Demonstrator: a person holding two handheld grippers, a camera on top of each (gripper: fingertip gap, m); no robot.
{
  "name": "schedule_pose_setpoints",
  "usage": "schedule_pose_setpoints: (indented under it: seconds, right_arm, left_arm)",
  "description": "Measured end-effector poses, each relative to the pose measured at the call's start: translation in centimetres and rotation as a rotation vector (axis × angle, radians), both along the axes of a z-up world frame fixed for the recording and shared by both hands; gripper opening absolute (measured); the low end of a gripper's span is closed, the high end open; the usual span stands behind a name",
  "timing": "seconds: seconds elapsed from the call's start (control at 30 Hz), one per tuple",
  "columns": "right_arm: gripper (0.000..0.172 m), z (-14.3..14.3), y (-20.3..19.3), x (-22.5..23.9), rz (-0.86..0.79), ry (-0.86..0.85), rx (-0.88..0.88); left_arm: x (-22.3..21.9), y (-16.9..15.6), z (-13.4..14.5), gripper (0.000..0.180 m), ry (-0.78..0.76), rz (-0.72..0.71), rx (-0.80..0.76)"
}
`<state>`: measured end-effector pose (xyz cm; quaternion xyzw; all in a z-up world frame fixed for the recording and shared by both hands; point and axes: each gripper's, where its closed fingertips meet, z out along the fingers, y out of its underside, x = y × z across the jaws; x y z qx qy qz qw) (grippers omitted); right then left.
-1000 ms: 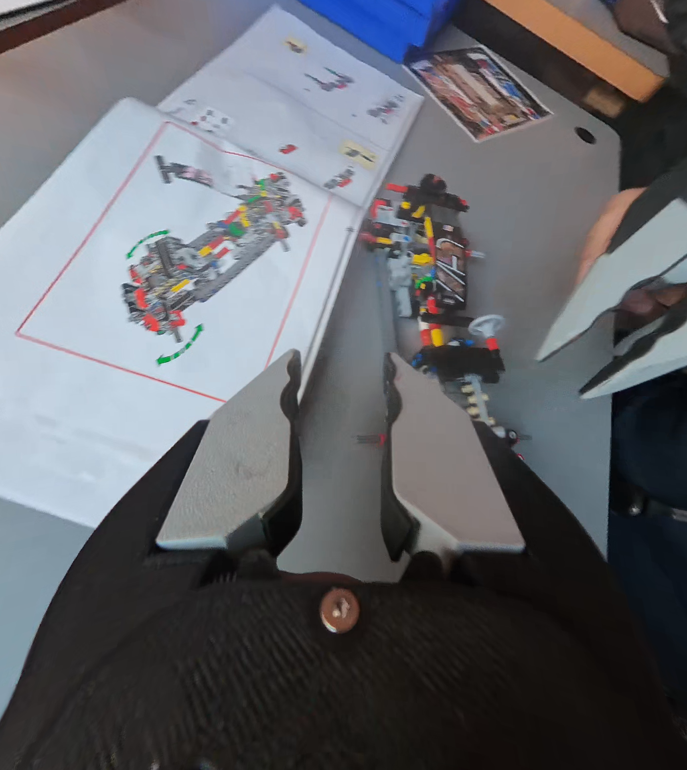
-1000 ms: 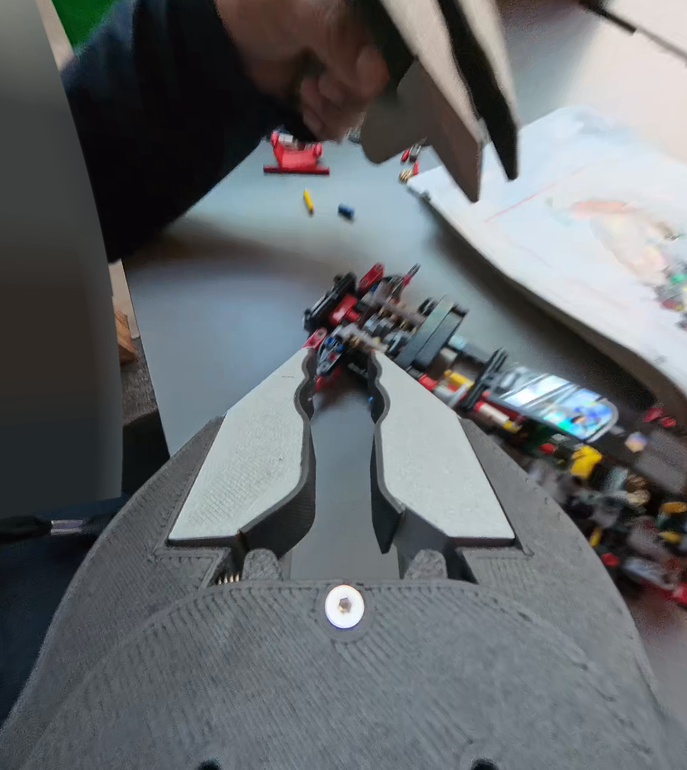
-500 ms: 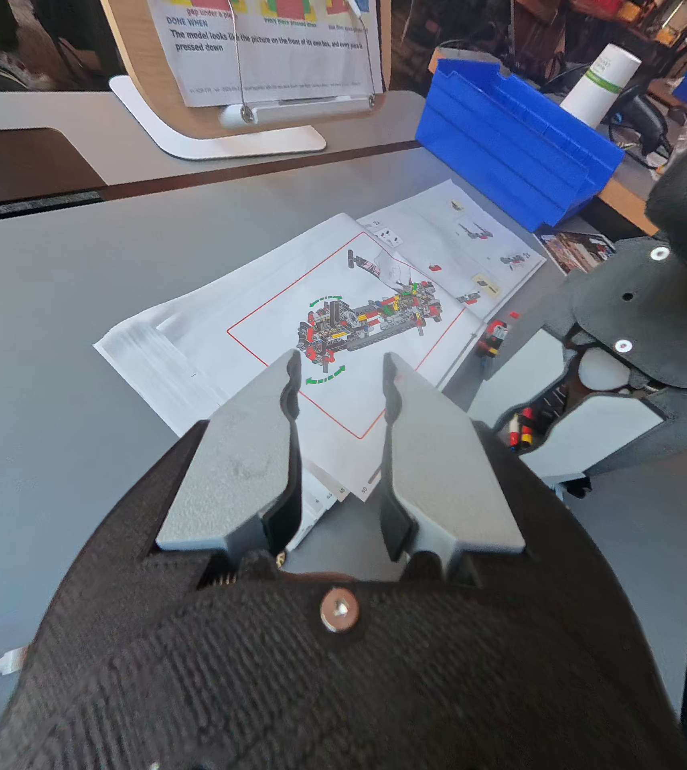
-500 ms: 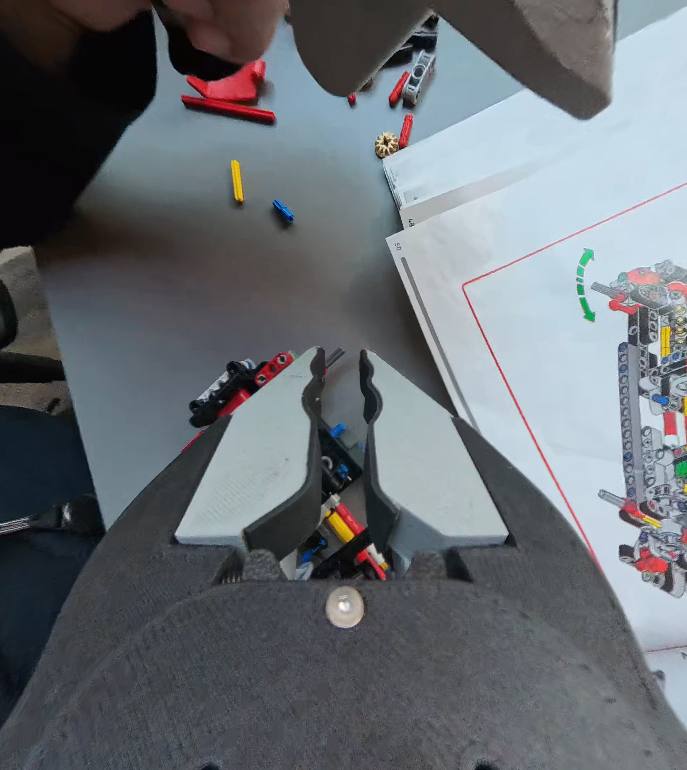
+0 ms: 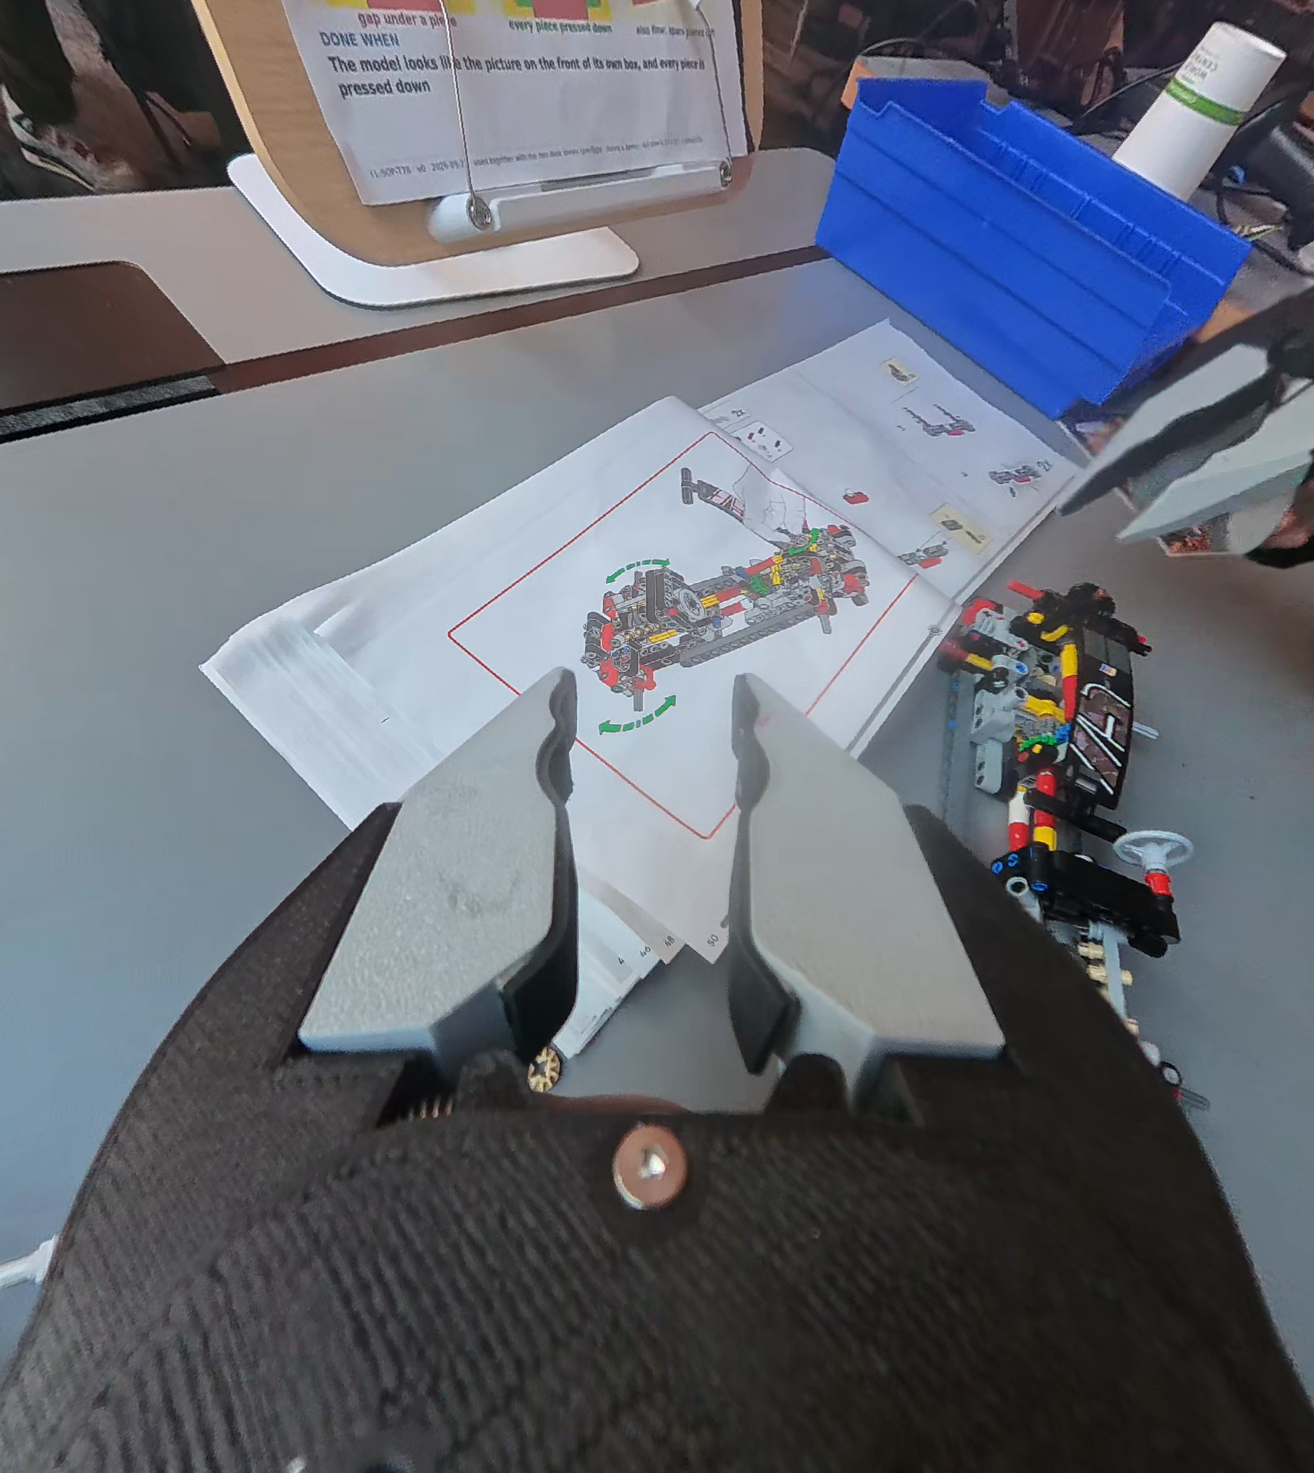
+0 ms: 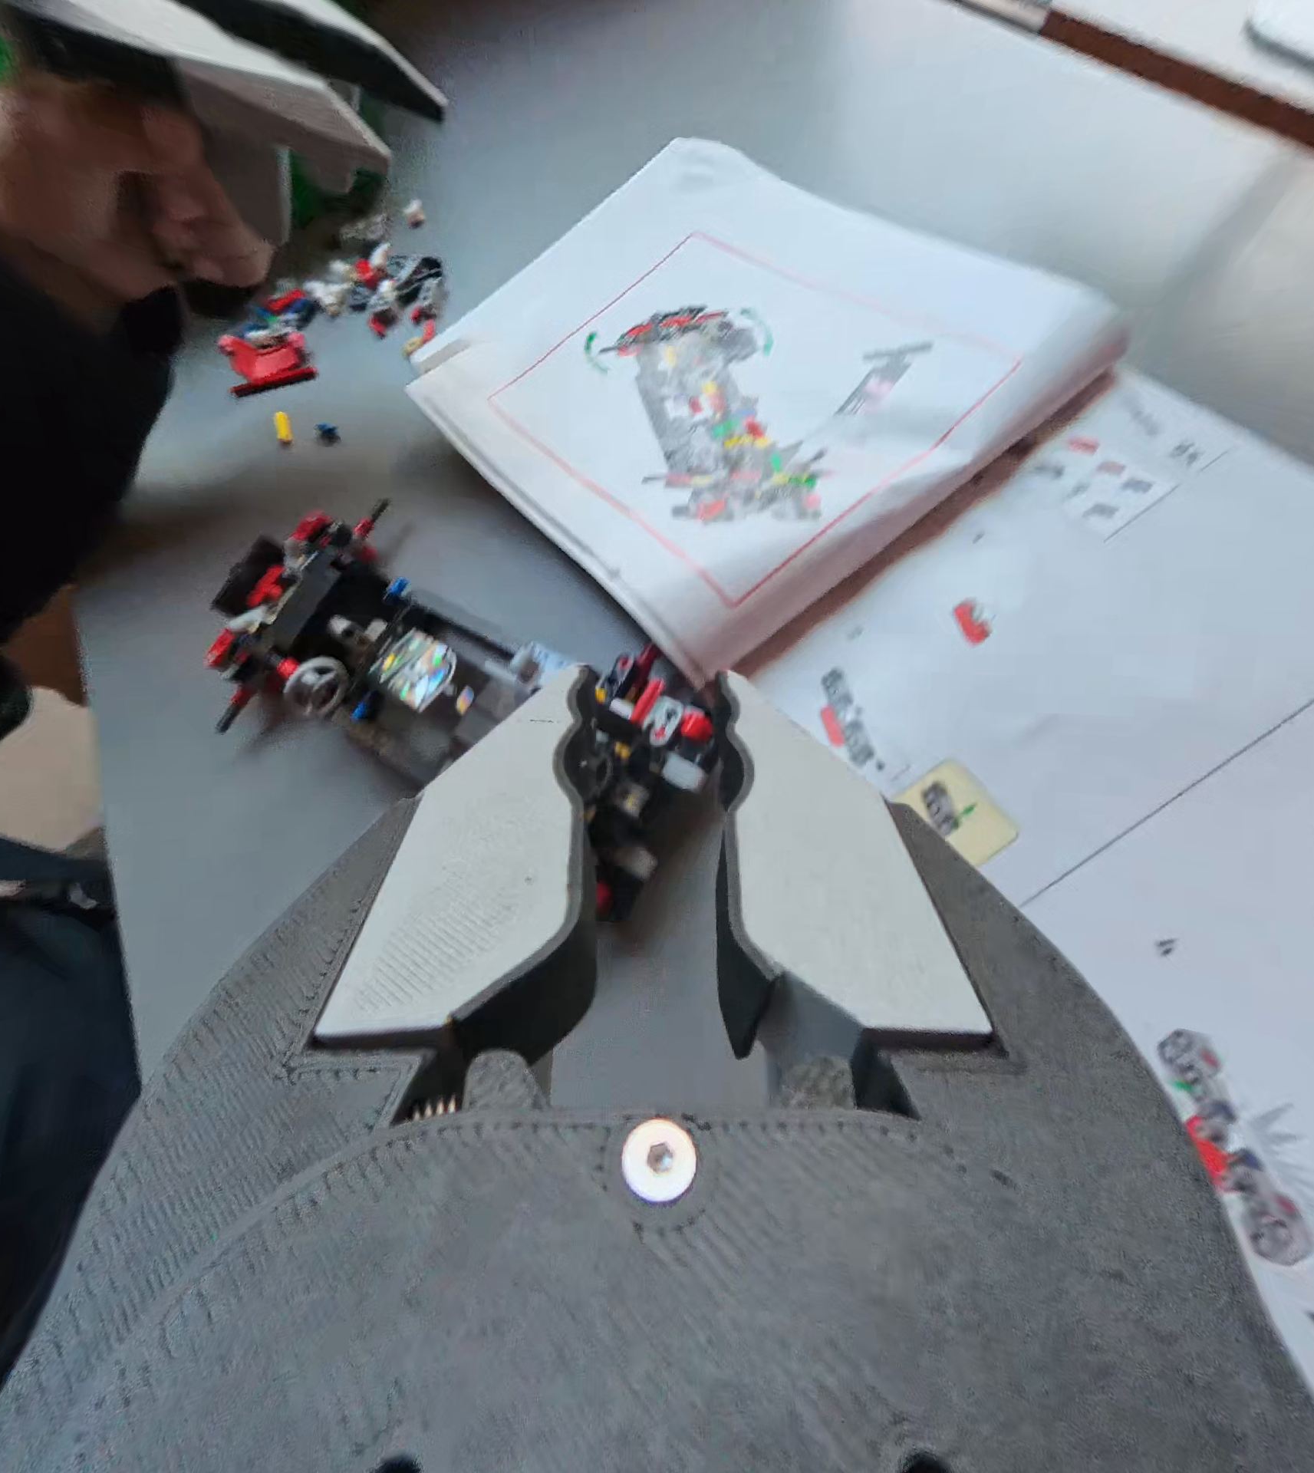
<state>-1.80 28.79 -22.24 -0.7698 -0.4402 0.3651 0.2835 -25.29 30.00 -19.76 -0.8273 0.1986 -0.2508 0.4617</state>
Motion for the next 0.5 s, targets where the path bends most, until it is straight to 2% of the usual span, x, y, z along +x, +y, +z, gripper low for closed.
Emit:
schedule_pose_setpoints:
  seconds: [0.1, 0.17, 0.3, 0.5]
  right_arm:
    - [0.038, -1.9, -1.9, 1.8, 0.087, 0.03, -0.042]
    - [0.038, -2.4, -3.8, 2.1, 0.201, 0.06, -0.035]
    - [0.054, -4.2, -4.5, 2.4, 0.261, 0.013, -0.012]
    - [0.05, -6.0, -5.1, 1.8, 0.318, -0.019, -0.059]
  left_arm:
    - [0.1, 0.1, -0.8, 0.037, 0.025, -0.004, -0.018]
    - [0.2, 0.1, -1.1, 0.037, 0.037, -0.006, -0.022]
    - [0.2, 0.2, -1.6, 0.037, 0.054, -0.006, -0.027]
    - [0.0, 0.5, -2.1, 0.037, 0.052, 0.003, -0.043]
